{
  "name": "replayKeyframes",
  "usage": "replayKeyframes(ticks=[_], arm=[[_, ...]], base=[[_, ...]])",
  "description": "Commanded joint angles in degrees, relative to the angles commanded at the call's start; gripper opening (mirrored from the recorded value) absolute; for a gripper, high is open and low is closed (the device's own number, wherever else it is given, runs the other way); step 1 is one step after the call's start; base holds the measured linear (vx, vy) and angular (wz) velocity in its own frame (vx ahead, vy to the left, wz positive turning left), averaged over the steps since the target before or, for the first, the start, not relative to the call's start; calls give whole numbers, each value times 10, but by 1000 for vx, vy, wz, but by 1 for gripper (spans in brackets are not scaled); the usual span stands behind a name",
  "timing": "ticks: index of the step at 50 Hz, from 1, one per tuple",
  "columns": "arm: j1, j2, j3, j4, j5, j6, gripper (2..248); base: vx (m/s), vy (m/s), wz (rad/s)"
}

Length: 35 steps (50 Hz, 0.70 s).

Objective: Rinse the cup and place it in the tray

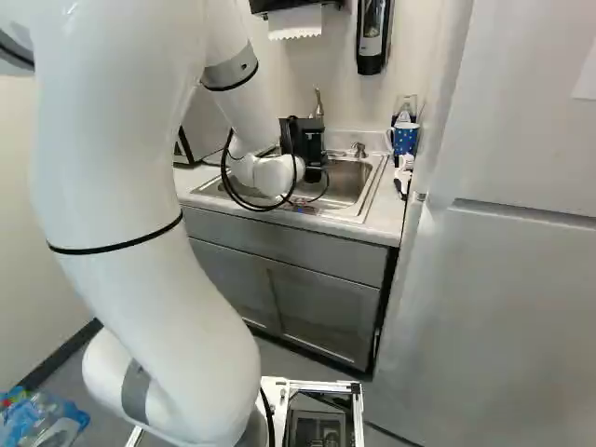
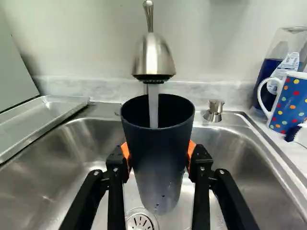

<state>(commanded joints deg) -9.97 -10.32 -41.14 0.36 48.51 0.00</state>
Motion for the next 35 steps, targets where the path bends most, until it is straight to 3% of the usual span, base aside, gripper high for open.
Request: replayKeyframes(ticks=[35], arm=[[0, 0, 0, 0, 0, 0, 125]], base=[[0, 0, 0]])
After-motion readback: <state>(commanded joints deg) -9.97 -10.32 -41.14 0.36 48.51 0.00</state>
